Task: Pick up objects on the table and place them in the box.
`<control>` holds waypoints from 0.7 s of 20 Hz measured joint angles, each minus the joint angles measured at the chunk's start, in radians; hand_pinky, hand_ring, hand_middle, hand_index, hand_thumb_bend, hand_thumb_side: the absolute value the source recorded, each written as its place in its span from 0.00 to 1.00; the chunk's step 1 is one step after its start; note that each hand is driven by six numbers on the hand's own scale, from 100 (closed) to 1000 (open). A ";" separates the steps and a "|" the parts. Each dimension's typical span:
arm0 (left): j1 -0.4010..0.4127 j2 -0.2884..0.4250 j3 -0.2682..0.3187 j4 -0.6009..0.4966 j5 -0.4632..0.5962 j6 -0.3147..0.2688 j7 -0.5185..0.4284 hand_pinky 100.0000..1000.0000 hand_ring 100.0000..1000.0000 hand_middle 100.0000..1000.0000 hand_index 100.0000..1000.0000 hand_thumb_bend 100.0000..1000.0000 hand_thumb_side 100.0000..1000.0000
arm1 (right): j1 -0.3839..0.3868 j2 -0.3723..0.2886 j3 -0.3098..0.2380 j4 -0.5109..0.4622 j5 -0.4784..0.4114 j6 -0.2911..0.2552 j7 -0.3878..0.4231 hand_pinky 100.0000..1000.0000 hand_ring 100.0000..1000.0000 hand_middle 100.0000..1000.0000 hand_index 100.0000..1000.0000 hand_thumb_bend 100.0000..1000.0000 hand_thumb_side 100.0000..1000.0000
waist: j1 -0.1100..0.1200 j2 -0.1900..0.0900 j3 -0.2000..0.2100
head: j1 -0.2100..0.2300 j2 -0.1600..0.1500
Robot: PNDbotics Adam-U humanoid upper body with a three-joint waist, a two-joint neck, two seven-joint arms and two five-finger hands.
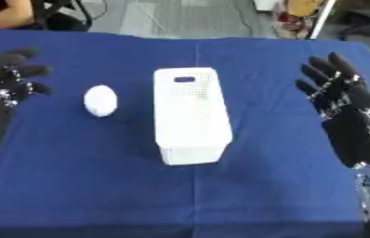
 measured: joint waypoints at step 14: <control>0.000 0.000 0.000 0.000 -0.004 -0.001 -0.001 0.64 0.74 0.84 0.78 0.76 1.00 | 0.000 0.000 0.000 0.000 0.000 0.000 0.000 0.99 1.00 0.92 1.00 0.00 0.58 | 0.003 0.000 -0.002 | 0.000 0.000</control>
